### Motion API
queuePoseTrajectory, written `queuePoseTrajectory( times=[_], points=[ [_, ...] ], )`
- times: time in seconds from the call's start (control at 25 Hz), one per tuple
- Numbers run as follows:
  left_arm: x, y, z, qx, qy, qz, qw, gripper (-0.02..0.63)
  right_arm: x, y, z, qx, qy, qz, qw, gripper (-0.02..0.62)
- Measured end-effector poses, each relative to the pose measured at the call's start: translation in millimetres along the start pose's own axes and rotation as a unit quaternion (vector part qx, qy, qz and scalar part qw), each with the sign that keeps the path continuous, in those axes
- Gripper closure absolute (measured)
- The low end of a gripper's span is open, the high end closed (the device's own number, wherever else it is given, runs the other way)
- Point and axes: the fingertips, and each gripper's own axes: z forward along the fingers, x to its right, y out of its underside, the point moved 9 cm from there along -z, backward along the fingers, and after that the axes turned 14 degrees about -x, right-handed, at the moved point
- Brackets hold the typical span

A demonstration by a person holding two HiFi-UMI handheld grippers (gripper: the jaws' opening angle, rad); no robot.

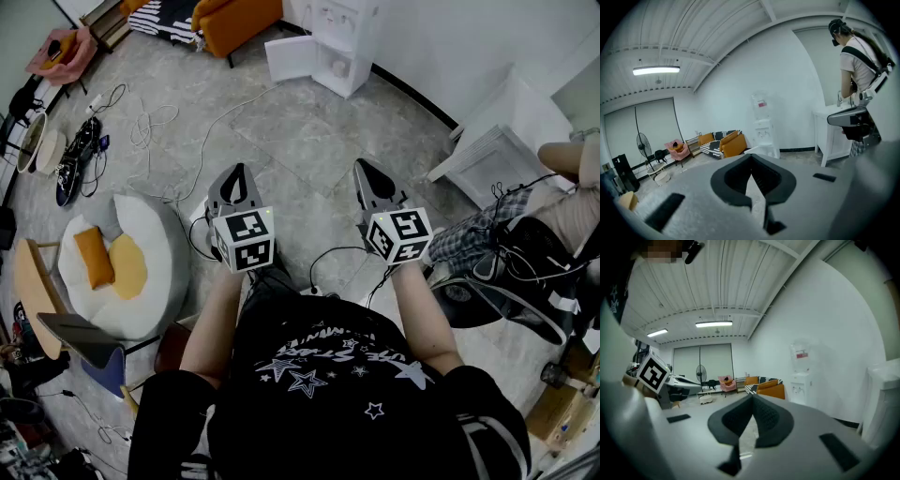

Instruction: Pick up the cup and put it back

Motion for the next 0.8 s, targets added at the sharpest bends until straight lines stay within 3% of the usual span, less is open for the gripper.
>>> queuePoseTrajectory(
  times=[0.28, 0.48, 0.8],
  points=[
    [1, -3, -8, -0.009, 0.012, -0.032, 0.9994, 0.597, -10, -3, -15, 0.005, -0.006, 0.0, 1.0, 0.589],
    [1, 3, -11, -0.037, -0.009, -0.05, 0.998, 0.597, -21, 0, -23, 0.011, -0.022, -0.002, 1.0, 0.589],
    [-6, 11, -8, -0.047, 0.014, -0.082, 0.9954, 0.595, -32, 3, -18, 0.021, -0.035, 0.016, 0.999, 0.589]
  ],
)
